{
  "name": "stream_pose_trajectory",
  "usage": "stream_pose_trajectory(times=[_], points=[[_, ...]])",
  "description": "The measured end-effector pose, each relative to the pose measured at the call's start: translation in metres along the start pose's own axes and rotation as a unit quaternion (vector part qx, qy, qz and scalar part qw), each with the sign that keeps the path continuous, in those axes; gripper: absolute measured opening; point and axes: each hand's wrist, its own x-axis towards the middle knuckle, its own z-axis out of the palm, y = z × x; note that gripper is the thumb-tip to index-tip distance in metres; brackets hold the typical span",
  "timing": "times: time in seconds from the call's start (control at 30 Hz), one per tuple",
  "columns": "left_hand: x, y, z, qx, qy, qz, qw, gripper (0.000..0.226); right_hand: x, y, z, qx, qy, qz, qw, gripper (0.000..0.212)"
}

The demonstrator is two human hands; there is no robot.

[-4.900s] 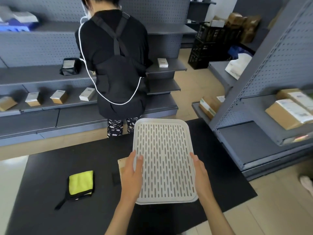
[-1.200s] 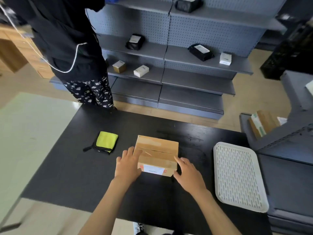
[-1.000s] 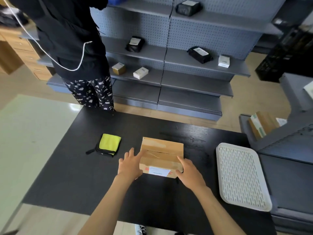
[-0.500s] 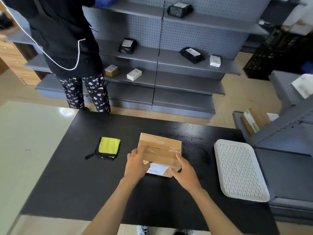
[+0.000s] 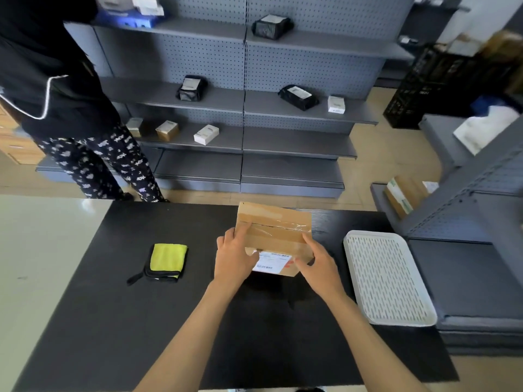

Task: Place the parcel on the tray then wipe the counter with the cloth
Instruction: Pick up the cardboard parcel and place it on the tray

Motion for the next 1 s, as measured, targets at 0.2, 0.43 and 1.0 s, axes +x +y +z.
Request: stream_pose_trajectory(times=[0.2, 0.43, 1.0], points=[[0.01, 0.052, 0.033, 0.003, -0.024, 0.049, 0.999, 0.075, 0.006, 0.025, -0.049, 0.027, 0.074, 0.0, 0.997, 0.067], [0.02, 0.121, 0.089, 0.0, -0.055, 0.082, 0.995, 0.074, 0.016, 0.074, -0.114, 0.061, 0.104, 0.027, 0.992, 0.066], [0.029, 0.272, 0.236, -0.016, -0.143, 0.084, 0.986, 0.071, 0.067, 0.221, -0.259, 0.1, 0.127, 0.076, 0.984, 0.053]])
